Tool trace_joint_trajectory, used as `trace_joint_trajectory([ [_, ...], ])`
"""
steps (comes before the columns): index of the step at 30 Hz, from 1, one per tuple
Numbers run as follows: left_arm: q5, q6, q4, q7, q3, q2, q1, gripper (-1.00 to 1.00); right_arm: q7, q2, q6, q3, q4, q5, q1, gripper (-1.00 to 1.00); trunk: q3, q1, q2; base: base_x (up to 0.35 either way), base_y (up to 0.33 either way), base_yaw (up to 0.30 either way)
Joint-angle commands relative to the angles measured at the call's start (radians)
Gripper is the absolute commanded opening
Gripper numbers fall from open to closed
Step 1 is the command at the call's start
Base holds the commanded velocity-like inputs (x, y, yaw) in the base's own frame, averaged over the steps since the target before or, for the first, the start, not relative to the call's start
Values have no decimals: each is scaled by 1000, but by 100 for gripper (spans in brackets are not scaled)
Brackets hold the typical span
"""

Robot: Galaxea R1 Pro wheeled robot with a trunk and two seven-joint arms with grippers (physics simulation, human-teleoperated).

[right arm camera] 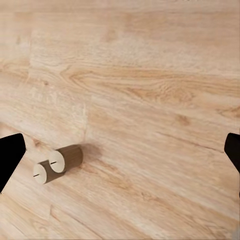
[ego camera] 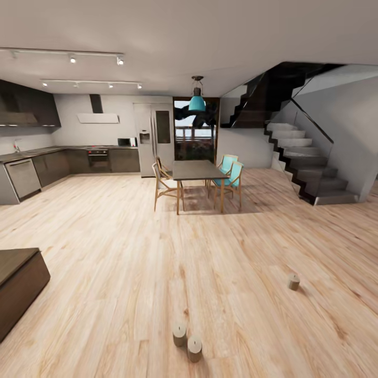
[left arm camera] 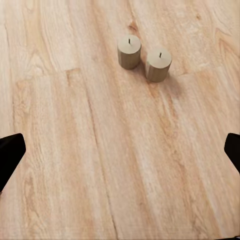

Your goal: Place each of the two pumpkins and all three candles from the living room inside a cabinet in the living room (use any cabinet), then make sure every cabinet is closed, and position the cauldron so it is next to a table in the living room.

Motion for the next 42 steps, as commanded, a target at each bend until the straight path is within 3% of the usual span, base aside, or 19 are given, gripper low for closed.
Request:
trace_joint_trajectory([
  [1,-2,6,-2,5,-2,0,0,100,3,0,7,0,0,-10,0,100,-1,1,-1,330,0,-1],
  [30,-1,7,-2,5,-2,0,0,100,3,4,7,0,0,-10,0,100,-1,1,-1,304,45,0],
  [42,-1,7,-2,5,-2,0,0,100,2,4,7,0,0,-10,0,100,-1,1,-1,177,120,0],
])
